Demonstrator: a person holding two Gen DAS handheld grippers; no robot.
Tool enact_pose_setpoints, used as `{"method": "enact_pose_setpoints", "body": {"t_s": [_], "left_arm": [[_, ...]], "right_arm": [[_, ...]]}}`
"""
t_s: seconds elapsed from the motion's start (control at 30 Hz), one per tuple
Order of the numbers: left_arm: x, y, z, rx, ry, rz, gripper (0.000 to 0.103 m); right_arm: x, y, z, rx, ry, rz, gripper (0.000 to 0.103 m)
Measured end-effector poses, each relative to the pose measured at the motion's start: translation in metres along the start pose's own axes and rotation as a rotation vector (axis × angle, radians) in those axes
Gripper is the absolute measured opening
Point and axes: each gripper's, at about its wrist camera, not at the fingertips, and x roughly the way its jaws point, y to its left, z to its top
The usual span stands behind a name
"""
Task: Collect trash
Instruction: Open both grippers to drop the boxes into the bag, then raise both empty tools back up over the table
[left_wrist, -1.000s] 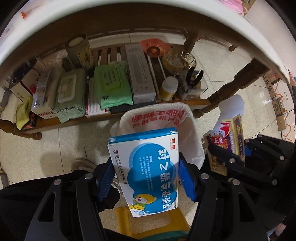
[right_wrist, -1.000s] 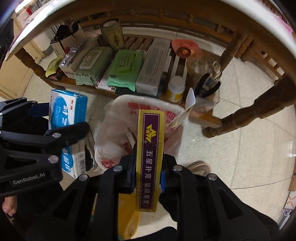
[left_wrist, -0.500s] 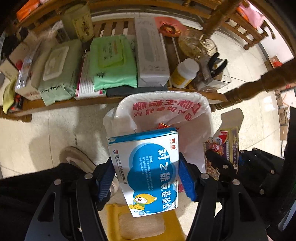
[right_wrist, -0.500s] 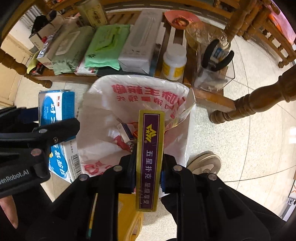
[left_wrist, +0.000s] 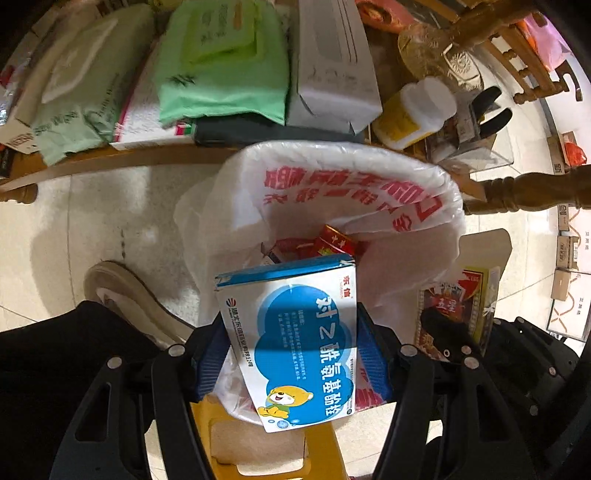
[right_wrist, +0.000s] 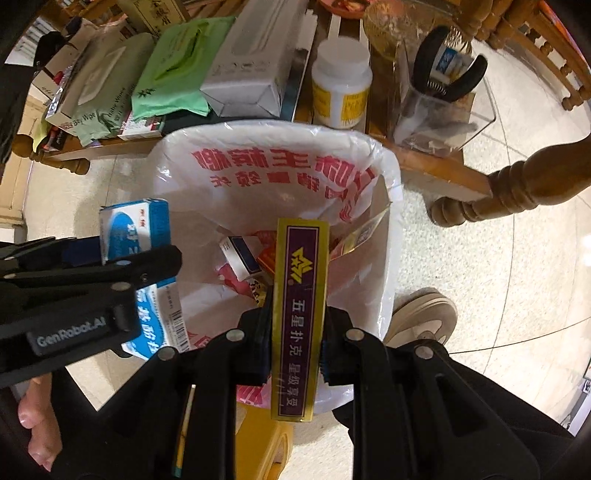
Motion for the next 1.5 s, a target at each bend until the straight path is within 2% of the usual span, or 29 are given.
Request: {"method": "enact_pose_setpoints", "body": {"t_s": [0.4,0.67,0.77,0.83,0.87,0.9,0.93,1.3,1.5], "left_arm": [[0.028,-0.001,0.009,0.005,0.043,0.003,0.062],[0.032,-0.003,0.01,0.005,0.061,-0.011,0.061],[0.032,-0.004,0.009,0.015,0.061,0.011,0.061],[0.032,-0.005,0.01,0.021,0.057,0.024,0.062],[0.031,-0.005,0.01,0.026,0.055,0.033,0.063],[0.03,-0.005,0.01,0.03,0.053,0.036,0.065],[0.029,-0.006,0.011,0.033,0.047,0.038,0.068],[0.025,-0.008,0.008,0.046,0.032,0.05,0.069],[0.019,-0.008,0.006,0.048,0.016,0.056,0.073]], "right_arm": [[0.024,0.004,0.004,0.003,0.066,0.048,0.02],[0.03,0.012,0.003,-0.022,0.07,0.057,0.02],[0.029,0.011,0.003,-0.022,0.067,0.063,0.02],[0.027,0.011,0.004,-0.023,0.057,0.052,0.029],[0.026,0.01,0.004,-0.022,0.047,0.041,0.049],[0.024,0.009,0.005,-0.019,0.034,0.031,0.059],[0.021,0.008,0.005,-0.017,0.023,0.025,0.059],[0.02,0.005,0.005,-0.01,0.021,0.03,0.059],[0.016,0.009,0.005,-0.014,0.01,0.027,0.059]]}}
